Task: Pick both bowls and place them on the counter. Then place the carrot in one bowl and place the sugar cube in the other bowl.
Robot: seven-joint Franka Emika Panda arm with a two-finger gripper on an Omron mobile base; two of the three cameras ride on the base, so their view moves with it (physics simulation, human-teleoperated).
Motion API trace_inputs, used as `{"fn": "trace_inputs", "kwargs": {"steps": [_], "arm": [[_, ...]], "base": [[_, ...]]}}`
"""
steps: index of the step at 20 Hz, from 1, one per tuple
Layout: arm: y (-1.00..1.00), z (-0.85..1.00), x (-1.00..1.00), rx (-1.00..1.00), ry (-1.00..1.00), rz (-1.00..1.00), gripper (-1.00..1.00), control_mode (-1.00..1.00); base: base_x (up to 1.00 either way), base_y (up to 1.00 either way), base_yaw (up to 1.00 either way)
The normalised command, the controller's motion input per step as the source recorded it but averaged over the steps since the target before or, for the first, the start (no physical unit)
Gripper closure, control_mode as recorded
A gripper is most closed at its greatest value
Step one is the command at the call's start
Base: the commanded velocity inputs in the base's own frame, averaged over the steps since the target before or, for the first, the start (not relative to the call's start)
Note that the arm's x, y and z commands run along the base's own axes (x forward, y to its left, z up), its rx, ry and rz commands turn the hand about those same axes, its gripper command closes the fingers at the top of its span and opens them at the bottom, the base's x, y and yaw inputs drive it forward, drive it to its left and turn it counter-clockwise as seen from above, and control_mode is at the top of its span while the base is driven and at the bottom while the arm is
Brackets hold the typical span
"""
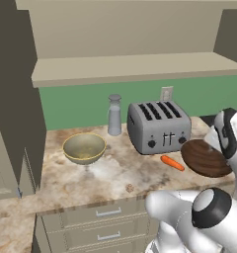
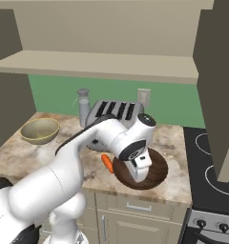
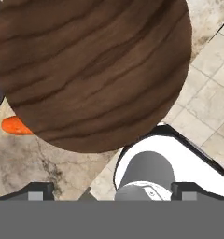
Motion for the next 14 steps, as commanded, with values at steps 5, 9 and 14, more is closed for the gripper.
{"fn": "trace_inputs", "kwargs": {"steps": [5, 9, 14], "arm": [[0.64, 0.23, 0.02, -0.1, 0.0, 0.41, -1.0, -1.0], [0.52, 0.17, 0.1, -0.06, 0.0, 0.46, -1.0, -1.0], [0.49, 0.01, 0.21, -0.01, 0.0, 0.46, -1.0, -1.0]], "base": [[0.0, 0.0, 0.0], [0.0, 0.0, 0.0], [0.0, 0.0, 0.0]]}}
